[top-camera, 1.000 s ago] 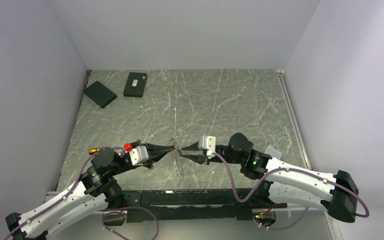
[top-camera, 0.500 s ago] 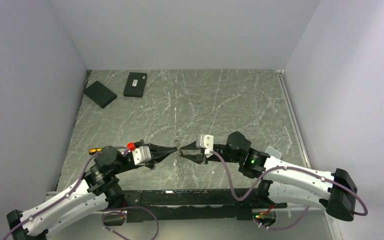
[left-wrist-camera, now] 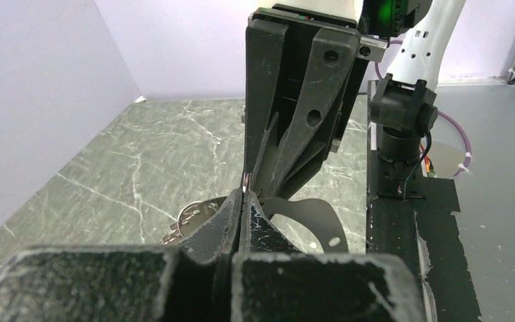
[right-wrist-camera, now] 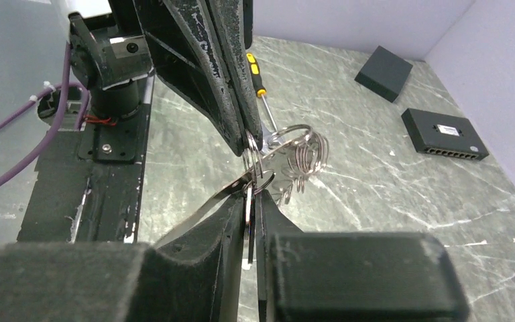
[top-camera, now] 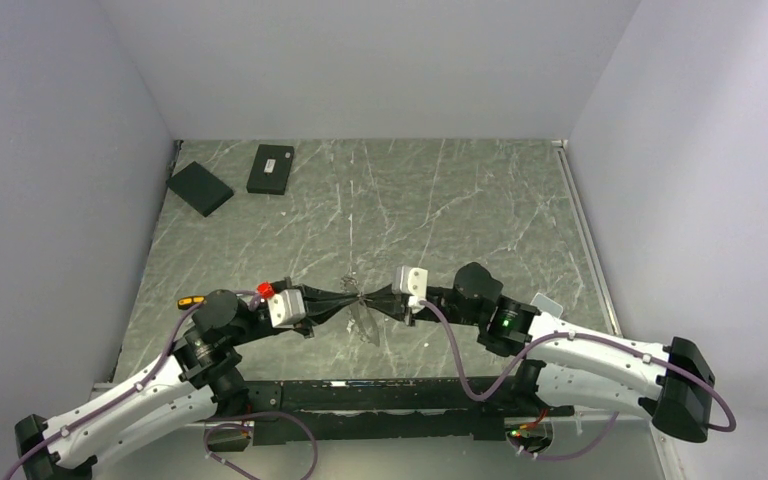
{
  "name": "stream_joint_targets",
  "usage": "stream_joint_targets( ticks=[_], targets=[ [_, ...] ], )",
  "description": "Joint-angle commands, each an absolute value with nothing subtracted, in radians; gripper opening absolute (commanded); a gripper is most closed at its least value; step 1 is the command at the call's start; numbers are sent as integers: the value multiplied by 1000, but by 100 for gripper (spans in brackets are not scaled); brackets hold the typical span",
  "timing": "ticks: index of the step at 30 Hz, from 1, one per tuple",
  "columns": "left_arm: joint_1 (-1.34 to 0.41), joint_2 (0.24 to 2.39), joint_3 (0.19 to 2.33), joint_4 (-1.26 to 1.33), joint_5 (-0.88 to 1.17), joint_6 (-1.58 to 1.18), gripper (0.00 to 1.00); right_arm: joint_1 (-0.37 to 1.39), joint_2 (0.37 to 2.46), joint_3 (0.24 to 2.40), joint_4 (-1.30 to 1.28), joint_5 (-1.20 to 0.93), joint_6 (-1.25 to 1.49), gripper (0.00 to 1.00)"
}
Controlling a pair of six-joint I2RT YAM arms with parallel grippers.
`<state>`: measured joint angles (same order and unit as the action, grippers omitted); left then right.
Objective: Put the keys on the keyring
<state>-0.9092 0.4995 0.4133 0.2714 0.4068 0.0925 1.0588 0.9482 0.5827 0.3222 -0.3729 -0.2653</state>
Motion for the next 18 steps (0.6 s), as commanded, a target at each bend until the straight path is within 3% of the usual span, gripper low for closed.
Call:
stream_joint_targets(
  ticks=[1,14,18],
  targets=[
    [-912,499,426,305,408,98,0,1055,891,623,365,-350,-281,12],
    [-913,541,421,325,391,100,0,1057,897,654,293,-349,-302,10],
    [-911,543,419,338,382,101,0,1063,922,657,267,-328,-313,27]
  ],
)
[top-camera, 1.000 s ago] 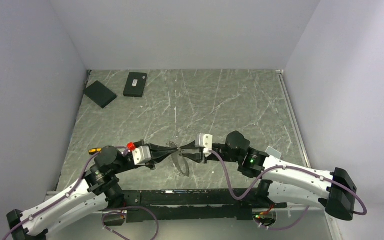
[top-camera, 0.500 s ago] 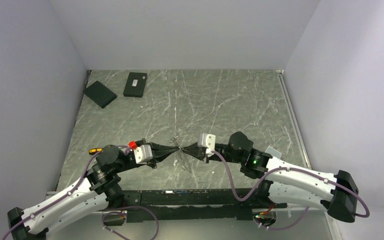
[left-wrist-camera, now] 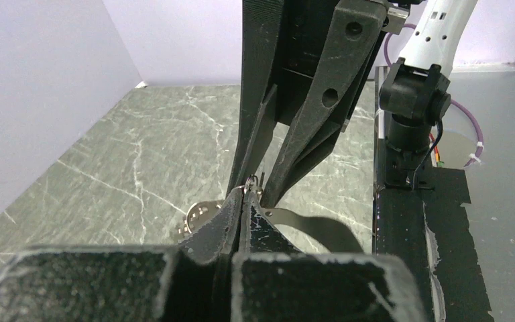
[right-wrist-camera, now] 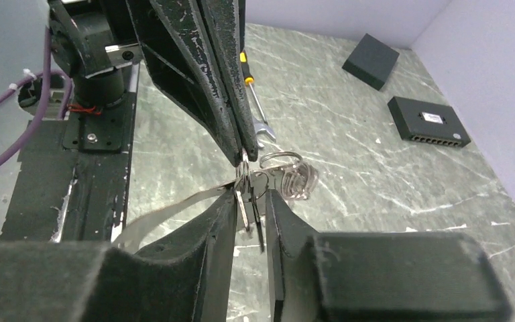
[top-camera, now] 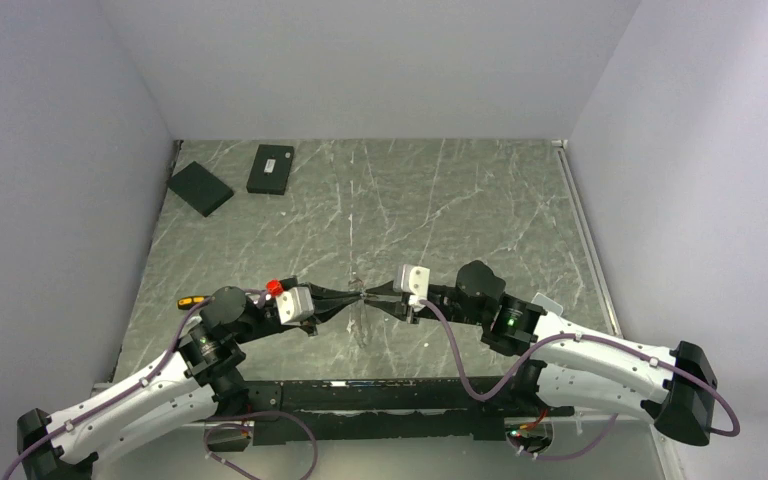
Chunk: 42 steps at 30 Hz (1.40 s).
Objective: Put the keys on the keyring
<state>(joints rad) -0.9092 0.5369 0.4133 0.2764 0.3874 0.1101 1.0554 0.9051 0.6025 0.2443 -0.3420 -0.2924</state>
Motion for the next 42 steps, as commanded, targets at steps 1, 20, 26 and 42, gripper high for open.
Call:
stream_joint_targets(
  ticks=[1,20,26,42],
  targets=[
    [-912,542,420,338,378,103,0,1067,928,658,258,-317,-316,32],
    [-912,531,419,302,367,125,0,1086,854,623,279,-301,-325,38],
    [-913,527,411,306,379,123,0,1086,894,645,264,-302,-329,30],
    [-912,522,449,179,312,138,30,1086,943,678,268,-246,-325,0]
  ],
)
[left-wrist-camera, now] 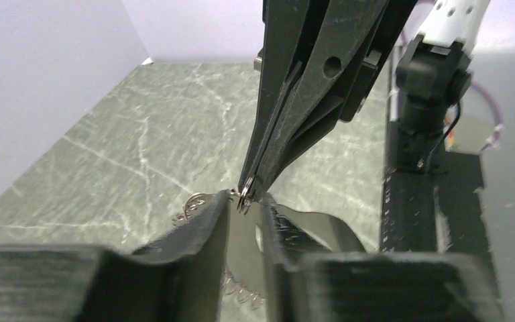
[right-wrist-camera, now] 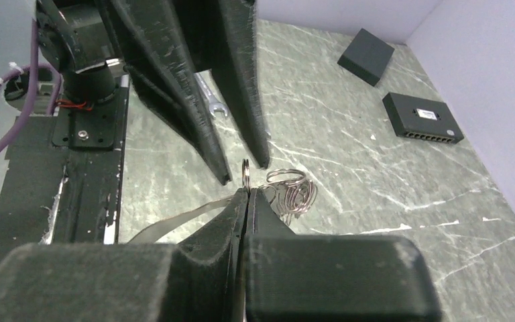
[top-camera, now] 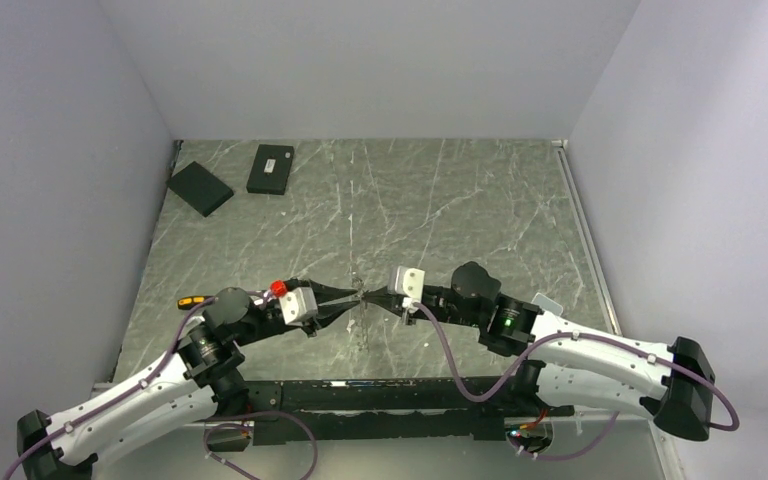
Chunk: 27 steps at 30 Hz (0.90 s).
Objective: Put the keys on the keyring
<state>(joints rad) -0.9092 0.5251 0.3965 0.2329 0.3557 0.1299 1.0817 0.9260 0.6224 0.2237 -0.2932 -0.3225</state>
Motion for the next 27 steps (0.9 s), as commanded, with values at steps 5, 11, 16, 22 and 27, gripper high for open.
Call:
stream_joint_targets(
  ticks=[5,11,16,22,27],
  targets=[
    [-911,520,583,-98,163,155,67,1086,1003,704,278,-120,-328,0],
    [-912,429,612,-233,-32,187,80,1085,1130,764,315,-39,-342,0],
    [-912,401,582,-229,-239,110,97,1085,1291,873,300,-29,-377,0],
    [-911,426,650,-343,-420,83,99,1083,1430,998,320,-76,-380,0],
    [-912,402,662,-380,-496,99,99,1051,1468,964,286,-8,-408,0]
  ],
)
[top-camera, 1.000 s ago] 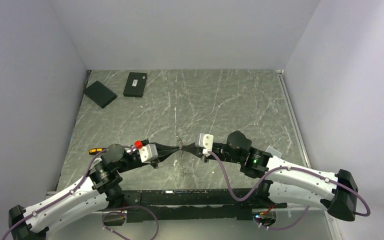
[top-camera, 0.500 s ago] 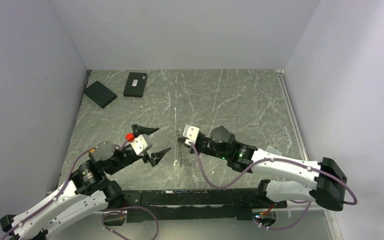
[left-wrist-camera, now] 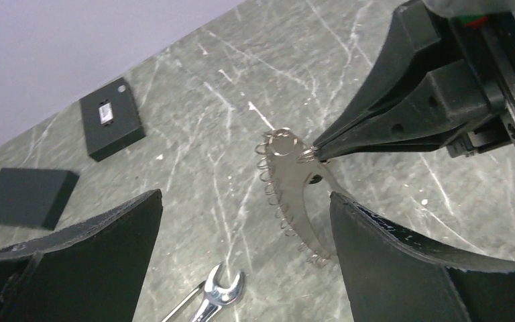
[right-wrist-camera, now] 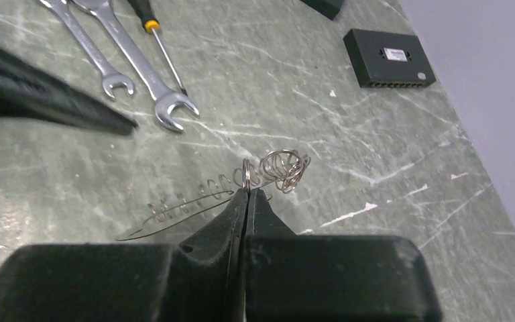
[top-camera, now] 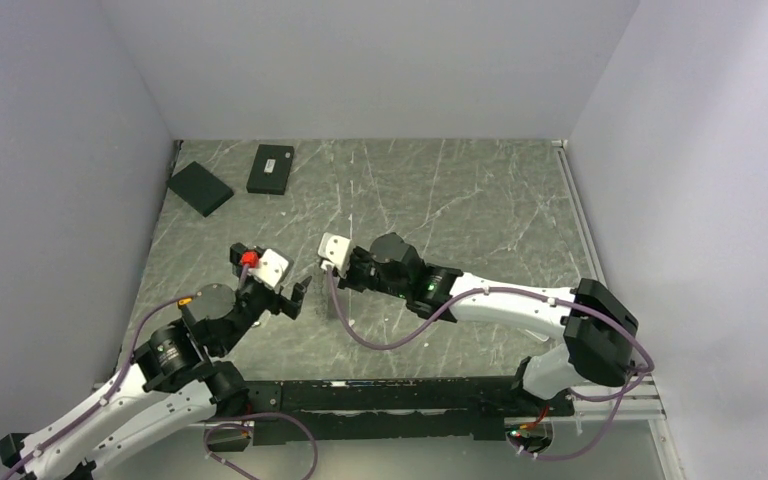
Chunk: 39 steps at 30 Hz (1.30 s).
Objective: Put the keys on the keyring
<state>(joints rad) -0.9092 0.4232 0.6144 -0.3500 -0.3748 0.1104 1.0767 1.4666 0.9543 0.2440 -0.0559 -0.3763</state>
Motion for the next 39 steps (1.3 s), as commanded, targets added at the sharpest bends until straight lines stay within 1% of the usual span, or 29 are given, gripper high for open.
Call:
stream_joint_targets(
  ticks=[1,5,9,12,17,18,19,21,23,25,27,28,30,34,39],
  targets=[
    [-912,392,660,-382,-502,103,99,1038,1467,938,276,39,-404,0],
    [-912,373,647,-373,-503,123,99,978,1452,850,222,87,-326,0],
    [-912,407,652,-378,-495,136,100,975,1491,826,116,132,-259,0],
    [-912,447,664,-391,-490,134,99,976,1510,808,83,169,-232,0],
    [-911,460,660,-382,-493,142,99,971,1579,858,10,170,-230,0],
    [-912,459,658,-383,-496,143,99,970,1605,879,-18,164,-224,2],
    [-913,457,657,-383,-499,144,100,969,1630,910,-43,160,-213,7],
    [-912,452,655,-384,-511,142,99,963,1670,950,-84,154,-182,24],
    [-912,448,652,-384,-521,143,100,958,1682,971,-98,142,-162,36],
    [-913,446,646,-380,-528,144,99,950,1656,964,-75,123,-156,47],
    [-913,454,642,-374,-539,144,99,935,1610,946,-44,99,-142,61],
    [-912,461,642,-371,-547,143,100,925,1588,939,-35,90,-133,64],
    [-912,480,641,-368,-562,141,100,906,1551,930,-23,66,-116,67],
    [-911,535,641,-342,-625,130,99,879,1498,891,54,38,-61,67],
    [-911,598,645,-339,-670,97,99,876,1524,866,127,14,21,65]
  ],
)
